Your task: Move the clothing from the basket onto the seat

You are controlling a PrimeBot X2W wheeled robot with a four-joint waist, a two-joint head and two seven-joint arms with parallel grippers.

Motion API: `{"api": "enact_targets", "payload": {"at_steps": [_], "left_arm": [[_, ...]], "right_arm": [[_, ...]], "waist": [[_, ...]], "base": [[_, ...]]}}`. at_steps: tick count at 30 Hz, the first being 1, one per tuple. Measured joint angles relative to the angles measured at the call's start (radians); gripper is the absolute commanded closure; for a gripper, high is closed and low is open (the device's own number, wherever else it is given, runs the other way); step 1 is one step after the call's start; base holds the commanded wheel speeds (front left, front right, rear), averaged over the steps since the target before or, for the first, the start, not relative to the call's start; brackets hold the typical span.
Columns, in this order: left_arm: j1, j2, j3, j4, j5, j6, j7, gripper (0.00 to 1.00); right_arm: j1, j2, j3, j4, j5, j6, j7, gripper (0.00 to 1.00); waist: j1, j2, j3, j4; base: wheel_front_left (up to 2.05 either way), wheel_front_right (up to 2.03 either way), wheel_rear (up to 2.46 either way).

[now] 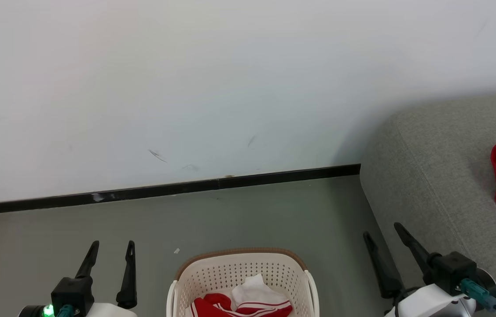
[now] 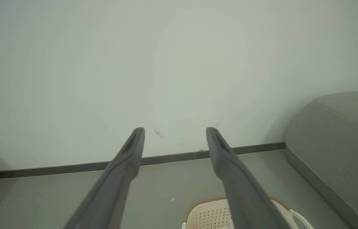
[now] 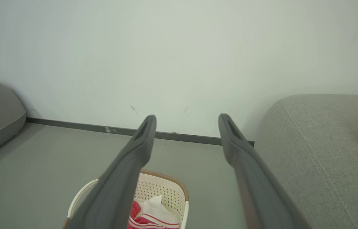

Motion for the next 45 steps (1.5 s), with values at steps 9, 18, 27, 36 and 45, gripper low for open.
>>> {"api": "enact_targets", "payload": {"at_steps": [9,18,27,36,45], "left_arm": [[0.001,0.0,0.002,0.007,0.0,0.0,0.0,0.0],[0.01,0.003,0.007,0.01,0.0,0.001,0.0,0.0],[0.023,0.027,-0.012,0.021,0.015,-0.001,0.008,0.0],[-0.047,0.039,-0.072,0.042,0.058,-0.044,0.049,0.0],[-0.128,0.037,-0.164,0.11,0.117,-0.089,0.098,0.0]], "right_arm": [[0.019,0.006,0.001,-0.034,-0.007,0.0,0.0,0.0],[0.041,0.009,-0.002,-0.066,-0.023,0.0,0.001,0.0],[0.052,0.01,-0.018,-0.114,-0.034,0.0,0.001,0.0],[0.056,0.012,-0.067,-0.185,-0.05,0.0,0.001,0.0],[0.056,0.013,-0.125,-0.26,-0.063,0.0,0.001,0.0]], "waist": [[0.0,0.0,0.006,-0.001],[0.0001,0.0,0.02,-0.001],[0.0001,0.0,0.045,-0.002],[0.0,0.0,0.088,-0.01],[0.0,0.0,0.149,-0.025]], "base": [[0.0,0.0,0.0],[0.0,0.0,0.0],[0.0,0.0,0.0],[0.0,0.0,0.0],[0.0,0.0,0.0]]}}
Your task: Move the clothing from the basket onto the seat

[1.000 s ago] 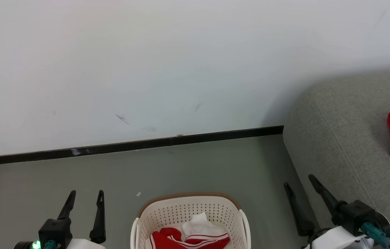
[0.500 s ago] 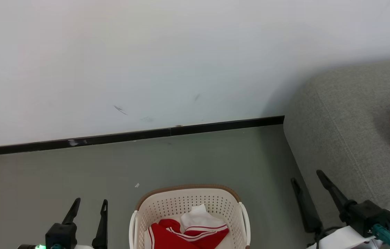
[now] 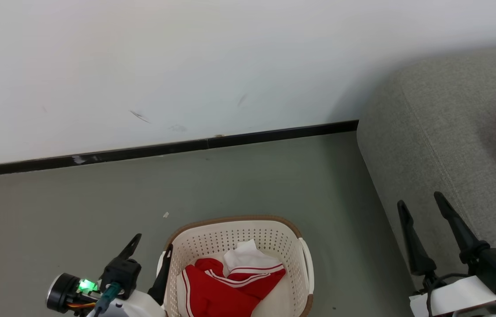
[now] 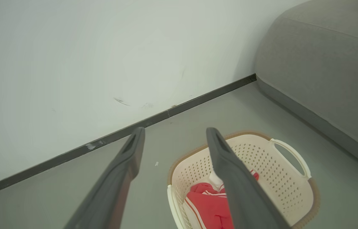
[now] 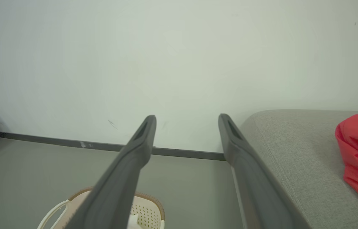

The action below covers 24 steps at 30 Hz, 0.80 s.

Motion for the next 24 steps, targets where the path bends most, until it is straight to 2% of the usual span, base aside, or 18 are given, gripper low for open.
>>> {"api": "enact_targets", "payload": {"at_steps": [10,24], "left_arm": [[-0.09,-0.028,-0.11,0.097,0.069,-0.058,0.044,0.0],[-0.221,-0.045,-0.196,0.202,0.157,-0.104,0.066,0.0]], "right_arm": [[-0.002,0.001,-0.035,-0.085,-0.023,0.0,0.0,0.0],[-0.057,0.002,-0.055,-0.177,-0.022,0.0,-0.001,0.0]], "waist": [[0.0,0.0,0.088,-0.022],[0.0,0.0,0.235,-0.058]], "base": [[0.0,0.0,0.0],[0.0,0.0,0.0]]}}
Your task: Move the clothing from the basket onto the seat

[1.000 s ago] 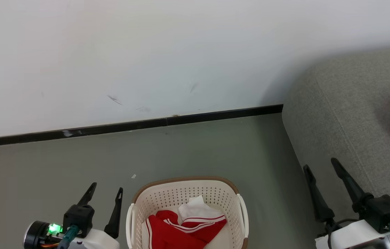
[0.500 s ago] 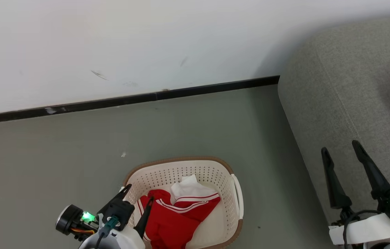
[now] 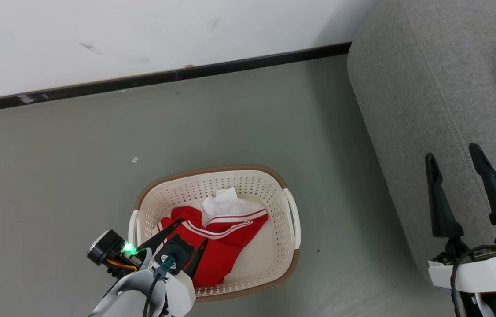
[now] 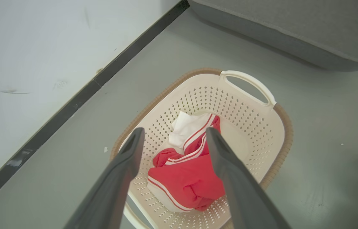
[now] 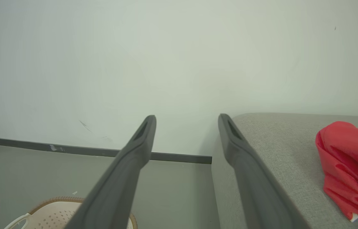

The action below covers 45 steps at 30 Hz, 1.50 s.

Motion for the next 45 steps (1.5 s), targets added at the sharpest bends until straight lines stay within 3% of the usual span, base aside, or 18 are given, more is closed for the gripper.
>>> {"api": "enact_targets", "payload": {"at_steps": [25,45], "left_arm": [[-0.216,0.009,-0.109,0.158,0.159,-0.053,0.008,0.0],[-0.324,0.066,-0.136,0.311,0.237,-0.046,0.062,0.0]], "right_arm": [[-0.162,0.0,-0.016,-0.03,0.065,0.0,0.0,0.0],[-0.297,0.0,0.015,-0.04,0.128,0.0,-0.005,0.0]], "waist": [[0.0,0.0,0.266,-0.098],[0.0,0.0,0.419,-0.188]], "base": [[0.0,0.0,0.0],[0.0,0.0,0.0]]}}
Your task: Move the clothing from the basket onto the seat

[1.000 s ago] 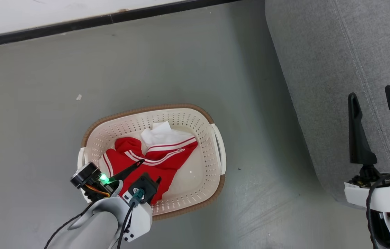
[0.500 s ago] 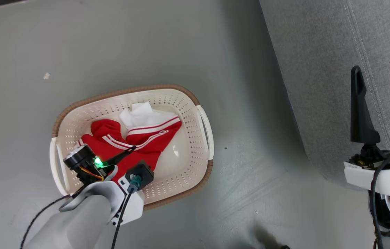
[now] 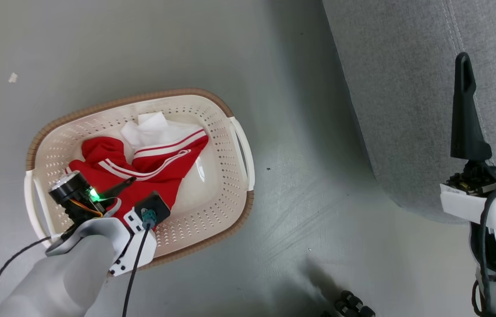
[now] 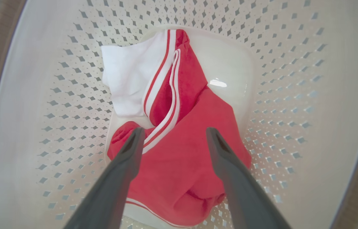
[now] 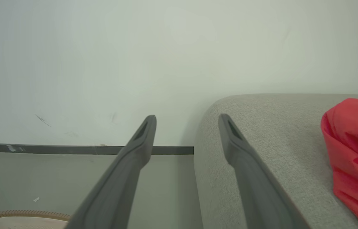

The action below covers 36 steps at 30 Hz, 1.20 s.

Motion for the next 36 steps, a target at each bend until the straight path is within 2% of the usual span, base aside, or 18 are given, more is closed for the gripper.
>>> {"api": "enact_targets", "payload": {"at_steps": [12,34,35,36], "left_arm": [[-0.059,0.036,-0.033,0.074,0.068,0.012,0.057,0.0],[-0.126,0.029,-0.058,0.178,0.112,0.021,0.189,0.0],[-0.126,0.026,-0.059,0.18,0.113,0.021,0.195,0.06],[-0.126,0.022,-0.061,0.182,0.113,0.021,0.202,0.31]], "right_arm": [[-0.052,0.0,0.023,0.003,0.022,0.0,-0.004,0.0],[-0.105,0.0,0.053,0.028,0.05,0.0,-0.004,0.0],[-0.105,0.0,0.052,0.03,0.05,0.0,-0.004,0.0],[-0.105,0.0,0.051,0.031,0.05,0.0,-0.004,0.0]], "waist": [[0.0,0.0,0.063,-0.039],[0.0,0.0,0.113,-0.077],[0.0,0.0,0.113,-0.078],[0.0,0.0,0.112,-0.079]], "base": [[0.0,0.0,0.0],[0.0,0.0,0.0],[0.0,0.0,0.0],[0.0,0.0,0.0]]}}
